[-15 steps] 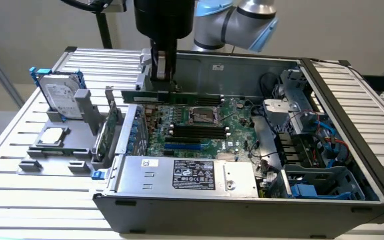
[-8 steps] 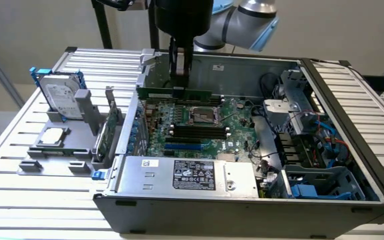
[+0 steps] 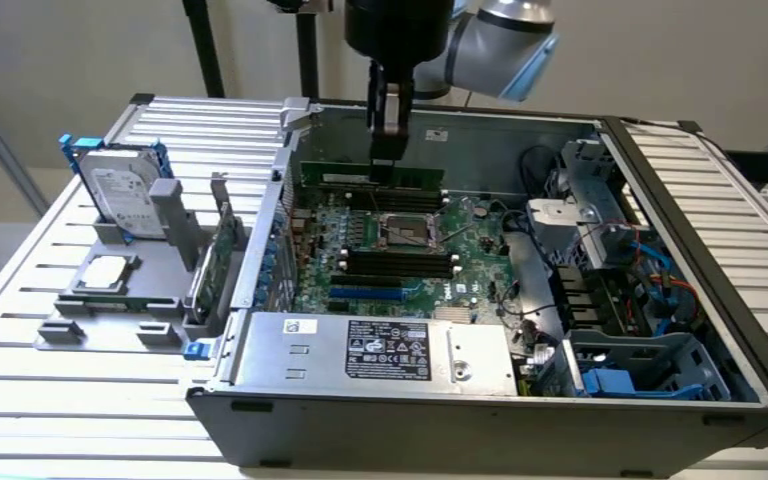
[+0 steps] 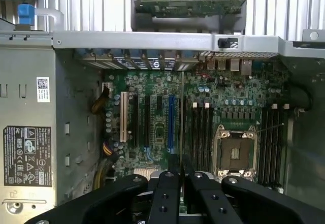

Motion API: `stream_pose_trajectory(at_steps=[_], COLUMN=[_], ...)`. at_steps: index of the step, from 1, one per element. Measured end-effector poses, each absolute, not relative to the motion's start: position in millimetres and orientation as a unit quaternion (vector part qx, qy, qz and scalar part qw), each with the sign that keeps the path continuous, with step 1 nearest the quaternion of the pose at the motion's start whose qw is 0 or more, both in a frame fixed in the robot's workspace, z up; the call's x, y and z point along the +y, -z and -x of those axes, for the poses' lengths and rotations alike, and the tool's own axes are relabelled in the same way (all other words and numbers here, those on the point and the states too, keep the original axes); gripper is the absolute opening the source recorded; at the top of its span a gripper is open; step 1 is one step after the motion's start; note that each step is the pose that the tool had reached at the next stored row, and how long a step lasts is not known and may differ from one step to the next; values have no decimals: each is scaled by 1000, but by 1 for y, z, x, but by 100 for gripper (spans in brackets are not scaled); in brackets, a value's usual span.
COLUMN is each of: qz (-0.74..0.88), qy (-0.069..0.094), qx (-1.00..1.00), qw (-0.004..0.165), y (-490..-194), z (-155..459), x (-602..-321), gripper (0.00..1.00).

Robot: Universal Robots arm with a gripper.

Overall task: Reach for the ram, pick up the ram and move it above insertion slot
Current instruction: 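Pick up the ram and move it above insertion slot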

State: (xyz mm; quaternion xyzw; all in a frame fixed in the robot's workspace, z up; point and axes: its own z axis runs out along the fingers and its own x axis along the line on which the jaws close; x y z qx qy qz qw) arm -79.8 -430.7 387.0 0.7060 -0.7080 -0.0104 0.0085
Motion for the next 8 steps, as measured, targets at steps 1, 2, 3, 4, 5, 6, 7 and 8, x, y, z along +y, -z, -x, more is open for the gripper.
stream_pose_trajectory(at_steps=[1, 2, 3, 4, 5, 6, 7, 8], qz=[-706, -706, -706, -706, -706, -706, -706, -706], qy=[10, 10, 10, 10, 10, 10, 10, 10], qx=[-708, -708, -708, -708, -708, -708, -708, -708], qw=[8, 8, 8, 8, 8, 8, 8, 8], y=[-387, -386, -385, -385, -385, -384, -384, -384], z=[77, 75, 72, 69, 67, 65, 63, 61], x=[-428, -425, -422, -420, -418, -416, -415, -413], gripper=[13, 13, 13, 13, 13, 13, 13, 13])
